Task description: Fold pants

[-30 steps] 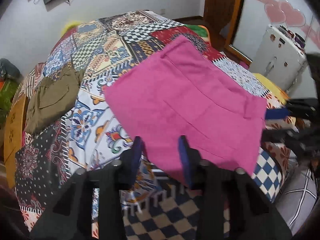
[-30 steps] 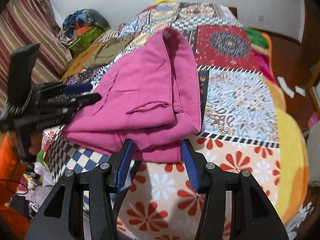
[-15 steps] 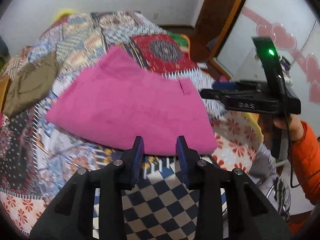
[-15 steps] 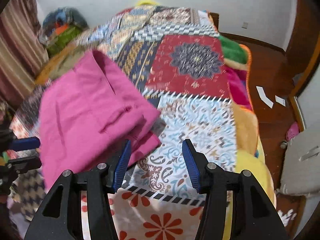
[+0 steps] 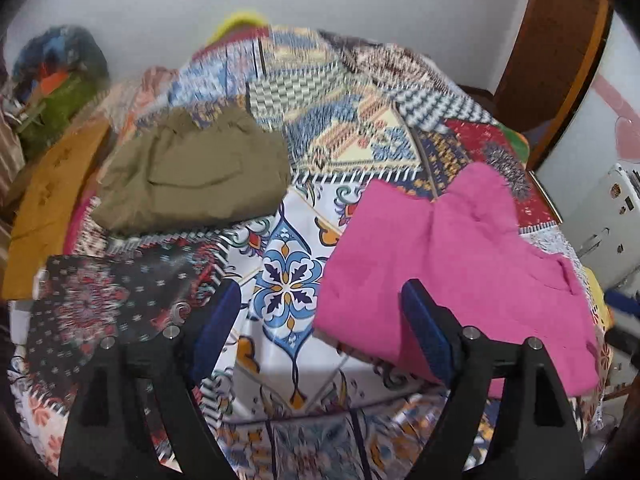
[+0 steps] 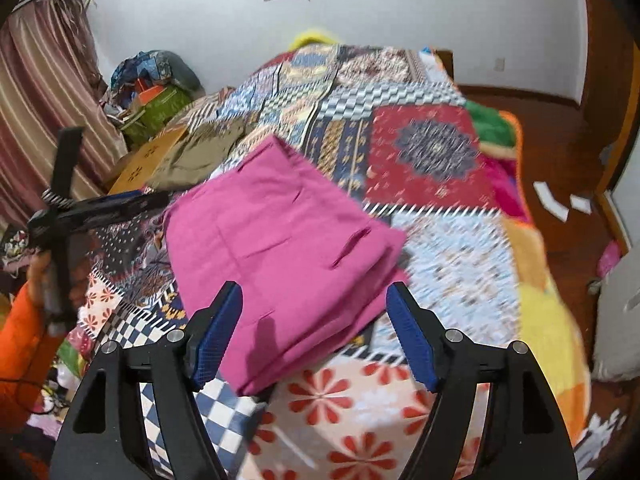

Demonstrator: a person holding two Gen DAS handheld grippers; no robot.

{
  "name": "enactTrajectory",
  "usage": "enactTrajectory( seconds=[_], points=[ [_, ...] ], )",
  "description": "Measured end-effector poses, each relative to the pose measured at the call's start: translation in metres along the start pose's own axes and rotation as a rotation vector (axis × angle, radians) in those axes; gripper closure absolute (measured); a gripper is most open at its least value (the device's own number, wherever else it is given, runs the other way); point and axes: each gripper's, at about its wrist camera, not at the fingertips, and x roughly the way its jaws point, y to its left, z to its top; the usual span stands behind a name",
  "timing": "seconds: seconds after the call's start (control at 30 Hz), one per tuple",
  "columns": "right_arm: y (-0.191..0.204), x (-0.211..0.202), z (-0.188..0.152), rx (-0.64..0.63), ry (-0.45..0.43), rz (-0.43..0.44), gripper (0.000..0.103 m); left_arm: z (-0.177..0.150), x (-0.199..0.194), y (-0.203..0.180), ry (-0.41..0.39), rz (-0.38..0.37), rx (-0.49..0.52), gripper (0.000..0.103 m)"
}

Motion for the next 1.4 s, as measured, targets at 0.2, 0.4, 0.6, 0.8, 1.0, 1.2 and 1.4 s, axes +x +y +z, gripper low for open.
enactTrajectory(
  seconds=[0.2, 0.4, 0.6, 0.8, 1.0, 1.2, 1.4],
  points=[
    [-0.002, 0.028, -0.018, 0.035, 0.085, 0.000, 0.030, -0.003, 0.044, -0.002, 0.098, -0.096, 0.037, 0.020],
    [-0.015, 0.030, -0.021, 0.098, 0.107, 0.061, 0.027, -0.008, 0.058, 0.006, 0.148, -0.235, -0.032, 0.047],
    [-0.003, 0.019, -0.021, 0.007, 0.060, 0.005, 0.058, -0.016, 0.034, -0.006, 0.131, -0.232, 0.018, 0.087],
    [-0.011, 0.019, -0.019, -0.027, 0.046, -0.038, 0.067, -0.045, -0.002, -0.006, 0.118, -0.235, -0.023, 0.088],
    [-0.017, 0.024, -0.014, -0.034, 0.055, -0.044, 0.067, -0.083, -0.039, -0.009, 0.082, -0.200, -0.044, 0.084],
    [-0.011, 0.015, -0.008, -0.073, 0.066, -0.056, 0.067, -0.097, -0.054, 0.010, 0.074, -0.118, -0.097, 0.072],
    [-0.018, -0.007, 0.009, -0.042, -0.011, -0.052, 0.061, -0.071, -0.067, 0.026, 0.027, -0.049, -0.092, 0.072]
  ],
)
